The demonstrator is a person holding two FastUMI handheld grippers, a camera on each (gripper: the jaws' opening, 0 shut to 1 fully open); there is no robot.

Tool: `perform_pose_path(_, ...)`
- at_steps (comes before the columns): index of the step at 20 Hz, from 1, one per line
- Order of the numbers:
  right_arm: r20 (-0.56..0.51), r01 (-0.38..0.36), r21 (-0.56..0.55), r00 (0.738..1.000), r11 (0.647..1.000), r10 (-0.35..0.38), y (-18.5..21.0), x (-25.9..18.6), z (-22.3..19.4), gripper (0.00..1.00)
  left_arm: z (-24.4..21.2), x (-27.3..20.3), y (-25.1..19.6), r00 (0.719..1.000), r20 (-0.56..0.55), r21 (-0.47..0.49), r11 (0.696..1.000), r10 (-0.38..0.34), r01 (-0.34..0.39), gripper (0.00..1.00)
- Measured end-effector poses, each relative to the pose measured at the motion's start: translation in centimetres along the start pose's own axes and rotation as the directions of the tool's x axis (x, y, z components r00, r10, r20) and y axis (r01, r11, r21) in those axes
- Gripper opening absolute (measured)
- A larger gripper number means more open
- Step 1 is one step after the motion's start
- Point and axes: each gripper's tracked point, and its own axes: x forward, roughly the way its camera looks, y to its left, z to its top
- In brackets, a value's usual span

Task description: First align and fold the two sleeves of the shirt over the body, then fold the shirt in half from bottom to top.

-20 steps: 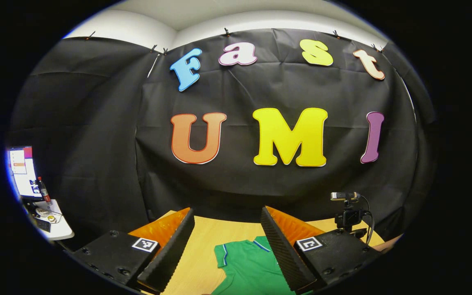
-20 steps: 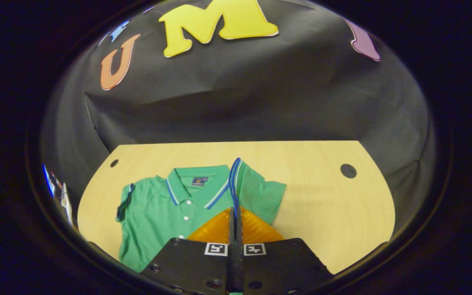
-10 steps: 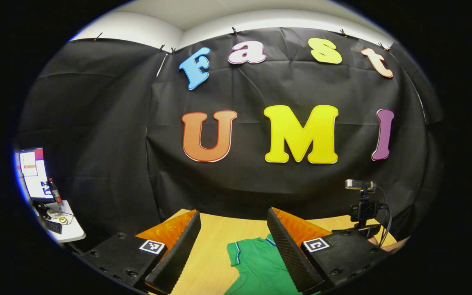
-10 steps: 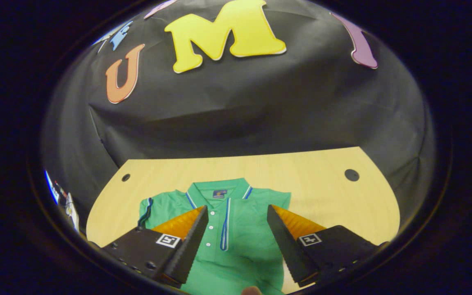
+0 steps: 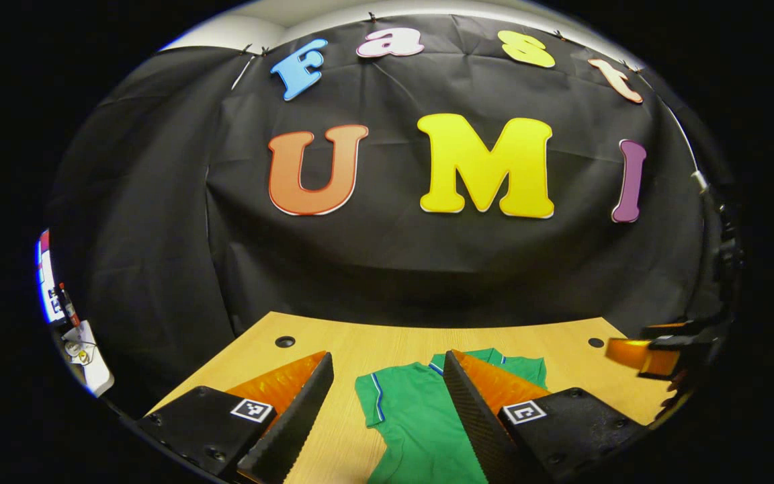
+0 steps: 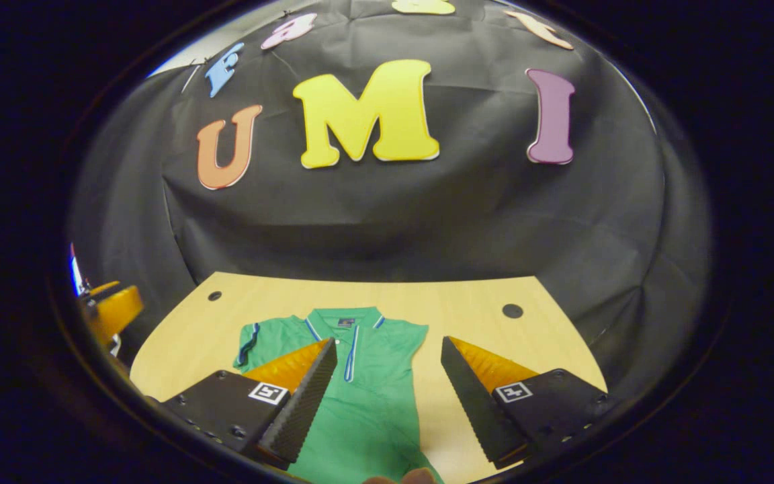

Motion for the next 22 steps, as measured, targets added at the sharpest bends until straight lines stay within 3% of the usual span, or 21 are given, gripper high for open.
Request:
perform_pose_path(2, 0.022, 0.015, -0.001, 1.0, 1.0, -0.015, -0.4, -2.5, 0.7, 0.92, -2.2, 2.5, 0.1, 0.998, -0.054, 0.006, 1.0, -0.023, 0.023, 1.0)
perform_pose_path(7, 0.045, 0.079, -0.024, 0.996, 0.997, -0.078, -2.2, -6.1, 1.2, 0.96, -7.3, 8.3, 1.9, 0.985, -0.175, 0.011, 1.0, -0.014, 0.016, 1.0)
perform_pose_path(12, -0.031, 0.127, 0.028, 0.992, 0.992, -0.126, -3.3, -6.7, -1.2, 0.92, -13.9, 12.2, 3.0, 0.941, -0.337, 0.01, 0.999, -0.029, 0.034, 1.0)
perform_pose_path(15, -0.062, 0.147, 0.032, 0.988, 0.989, -0.145, -3.6, -6.9, -2.1, 0.96, -17.2, 14.2, 3.6, 0.911, -0.411, 0.035, 0.998, -0.024, 0.042, 1.0)
perform_pose_path(16, -0.075, 0.15, 0.037, 0.986, 0.988, -0.147, -3.6, -6.9, -2.5, 0.92, -18.1, 14.7, 3.6, 0.902, -0.431, 0.046, 0.998, -0.023, 0.048, 1.0)
perform_pose_path(19, -0.104, 0.15, 0.049, 0.984, 0.988, -0.144, -3.1, -6.7, -3.2, 0.96, -19.4, 16.1, 4.0, 0.892, -0.451, 0.074, 0.995, -0.027, 0.068, 0.99)
perform_pose_path(20, -0.127, 0.143, 0.064, 0.983, 0.988, -0.134, -2.9, -6.4, -3.6, 0.96, -19.9, 16.4, 3.7, 0.886, -0.462, 0.065, 0.994, -0.047, 0.086, 0.9)
perform_pose_path(21, -0.143, 0.135, 0.079, 0.982, 0.988, -0.123, -2.6, -6.3, -3.8, 0.96, -20.5, 16.5, 3.6, 0.877, -0.477, 0.059, 0.993, -0.058, 0.098, 0.89)
perform_pose_path(22, -0.155, 0.131, 0.089, 0.981, 0.987, -0.116, -2.3, -6.1, -4.0, 0.96, -20.6, 16.5, 3.6, 0.875, -0.479, 0.054, 0.993, -0.069, 0.108, 0.64)
